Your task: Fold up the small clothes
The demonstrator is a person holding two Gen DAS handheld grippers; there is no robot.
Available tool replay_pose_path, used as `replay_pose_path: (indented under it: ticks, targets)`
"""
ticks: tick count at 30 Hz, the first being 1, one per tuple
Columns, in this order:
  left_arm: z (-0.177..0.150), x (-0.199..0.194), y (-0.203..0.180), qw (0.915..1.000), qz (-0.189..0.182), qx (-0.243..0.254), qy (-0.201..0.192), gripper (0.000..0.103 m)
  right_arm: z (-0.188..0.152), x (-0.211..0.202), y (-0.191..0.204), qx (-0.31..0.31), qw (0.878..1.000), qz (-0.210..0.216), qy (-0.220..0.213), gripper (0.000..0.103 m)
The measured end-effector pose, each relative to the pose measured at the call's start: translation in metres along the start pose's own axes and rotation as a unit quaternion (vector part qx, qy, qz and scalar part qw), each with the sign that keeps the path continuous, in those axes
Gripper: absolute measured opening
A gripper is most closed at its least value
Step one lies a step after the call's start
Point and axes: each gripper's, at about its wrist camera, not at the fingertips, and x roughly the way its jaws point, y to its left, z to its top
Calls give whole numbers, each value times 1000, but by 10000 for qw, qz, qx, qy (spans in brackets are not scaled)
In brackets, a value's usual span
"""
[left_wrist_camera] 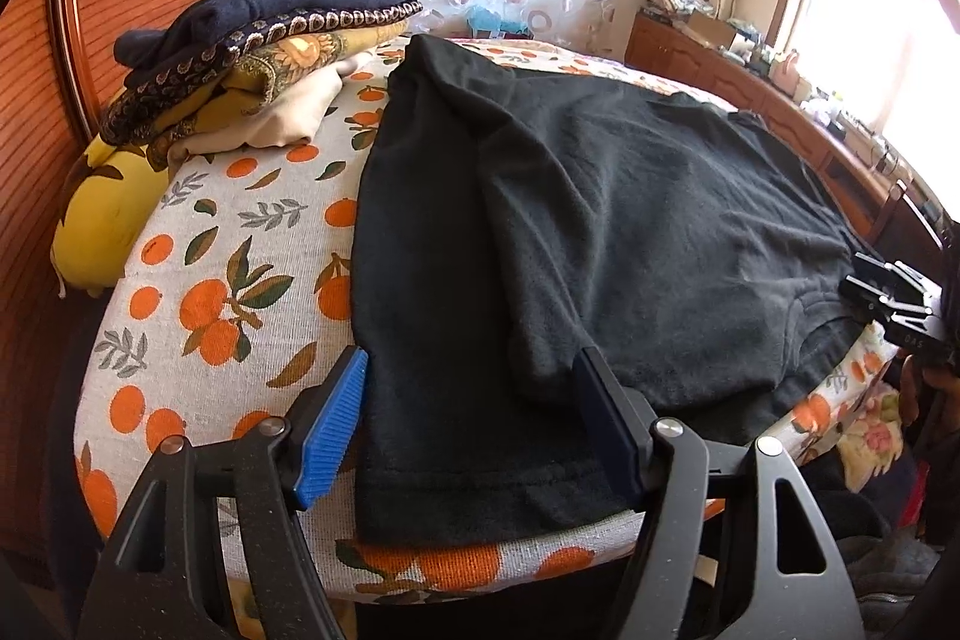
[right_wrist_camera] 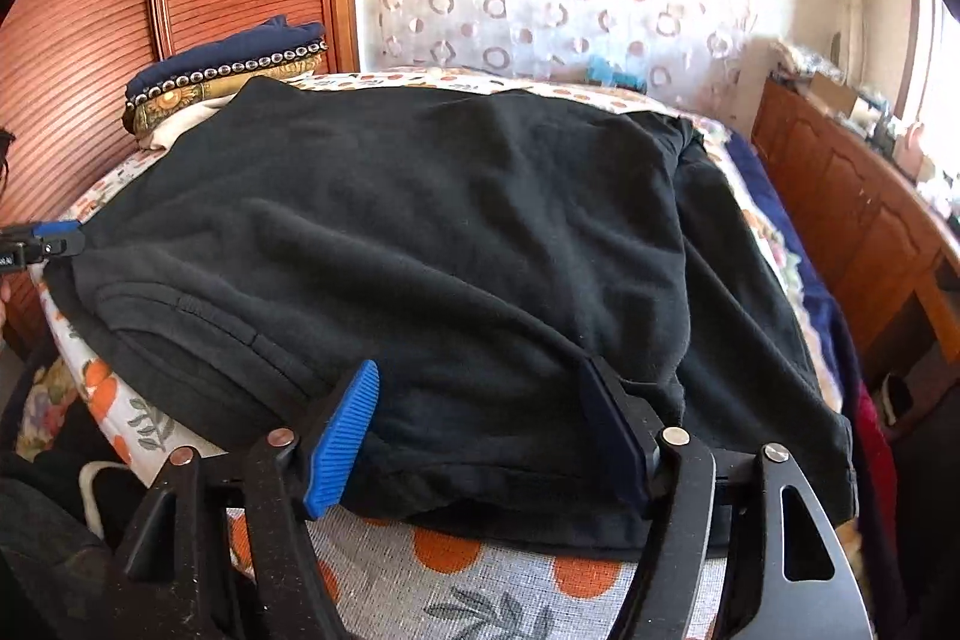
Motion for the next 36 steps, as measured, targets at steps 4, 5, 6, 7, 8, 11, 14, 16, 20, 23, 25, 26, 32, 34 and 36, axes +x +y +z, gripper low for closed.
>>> replay_pose_path:
  ticks: [4, 5, 6, 7, 8, 11, 14, 16, 20, 23, 25, 26, 32, 34, 36]
  targets:
    - [-1, 1, -2, 9999, 88, 39, -30, 71, -2, 0, 1, 81, 9999, -19, -93, 73]
    - [-2, 1, -3, 9999, 110, 40, -44, 71, -2, 0, 1, 81, 9999, -28, -103, 73]
    - [-2, 1, -3, 9999, 135, 42, -54, 71, -4, 0, 1, 80, 9999, -36, -113, 74]
    - [-2, 1, -4, 9998, 167, 51, -55, 71, -5, -1, 2, 80, 9999, -38, -122, 74]
    - [-2, 2, -5, 9998, 184, 54, -48, 71, -6, -1, 3, 81, 9999, -38, -125, 74]
    - [-2, 1, -5, 9998, 179, 8, -51, 71, -8, -1, 3, 80, 9999, -43, -131, 74]
    - [-3, 0, -6, 9999, 148, -10, -81, 67, -10, -1, 2, 82, 9998, -36, -154, 74]
    - [-3, 0, -8, 9999, 94, 27, -88, 53, -11, -2, 1, 74, 9998, -32, -160, 74]
    - [-2, -1, -15, 9999, -49, 162, -4, 30, -13, -2, -1, 69, 9998, -22, -201, 74]
    - [-1, -3, -17, 9998, -192, 99, -48, 12, -14, -3, -2, 64, 9997, -13, -243, 74]
    - [2, -7, -21, 9995, -251, 156, -123, 10, -15, -4, -3, 57, 9997, -6, -252, 74]
    - [4, -9, -24, 9992, -308, 180, -151, 10, -15, -4, -3, 53, 9997, -1, -251, 74]
    - [37, -24, -54, 9946, -837, 465, -407, 10, -10, -10, -15, 268, 9993, 190, -192, 74]
    - [54, -27, -69, 9916, -1058, 566, -481, 10, -9, -17, -22, 381, 9988, 155, -253, 74]
    - [72, -25, -90, 9881, -1206, 798, -528, 10, -9, -27, -31, 467, 9983, 103, -344, 74]
